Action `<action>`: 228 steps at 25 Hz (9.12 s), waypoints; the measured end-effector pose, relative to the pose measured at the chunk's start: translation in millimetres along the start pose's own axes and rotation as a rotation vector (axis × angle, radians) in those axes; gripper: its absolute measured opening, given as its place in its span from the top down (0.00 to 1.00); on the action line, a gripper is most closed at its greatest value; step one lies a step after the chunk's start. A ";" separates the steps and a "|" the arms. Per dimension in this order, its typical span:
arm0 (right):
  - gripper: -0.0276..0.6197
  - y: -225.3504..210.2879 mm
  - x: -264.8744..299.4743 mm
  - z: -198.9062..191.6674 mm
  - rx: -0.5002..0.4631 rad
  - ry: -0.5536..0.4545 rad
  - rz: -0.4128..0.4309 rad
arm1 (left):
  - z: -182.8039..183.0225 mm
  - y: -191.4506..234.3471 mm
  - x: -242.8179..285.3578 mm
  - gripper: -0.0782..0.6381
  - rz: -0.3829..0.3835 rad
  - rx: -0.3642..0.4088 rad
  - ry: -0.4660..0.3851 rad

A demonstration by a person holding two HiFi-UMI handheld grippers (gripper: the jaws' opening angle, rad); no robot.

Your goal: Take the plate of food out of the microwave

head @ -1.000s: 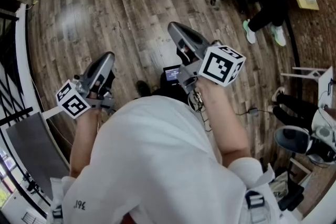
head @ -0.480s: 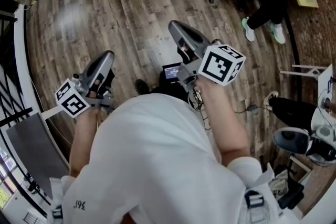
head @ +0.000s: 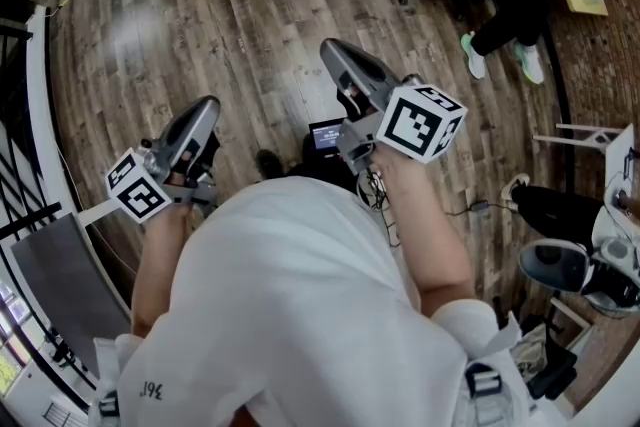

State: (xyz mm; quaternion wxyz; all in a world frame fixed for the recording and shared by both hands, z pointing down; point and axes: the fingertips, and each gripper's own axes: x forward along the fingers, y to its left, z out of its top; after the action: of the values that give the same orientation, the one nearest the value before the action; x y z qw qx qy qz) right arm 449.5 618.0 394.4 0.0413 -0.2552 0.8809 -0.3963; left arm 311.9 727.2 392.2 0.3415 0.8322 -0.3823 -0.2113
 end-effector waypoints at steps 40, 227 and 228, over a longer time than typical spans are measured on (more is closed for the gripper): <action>0.85 -15.3 6.1 -0.8 -0.114 0.105 0.104 | -0.2 6.7 16.9 0.88 0.067 -0.014 -0.077; 0.74 -379.7 1271.1 349.2 -0.111 0.508 -0.319 | 794.0 1032.9 337.5 0.71 0.765 -0.204 -0.286; 0.75 -379.4 1270.4 350.1 -0.112 0.506 -0.313 | 794.6 1033.5 336.8 0.71 0.761 -0.202 -0.288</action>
State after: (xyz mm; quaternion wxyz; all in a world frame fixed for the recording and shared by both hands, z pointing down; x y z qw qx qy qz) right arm -396.5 -442.7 593.0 -0.2552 -0.2828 0.8337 -0.3998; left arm -475.4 -349.3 577.7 0.4182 0.5556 -0.6838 -0.2209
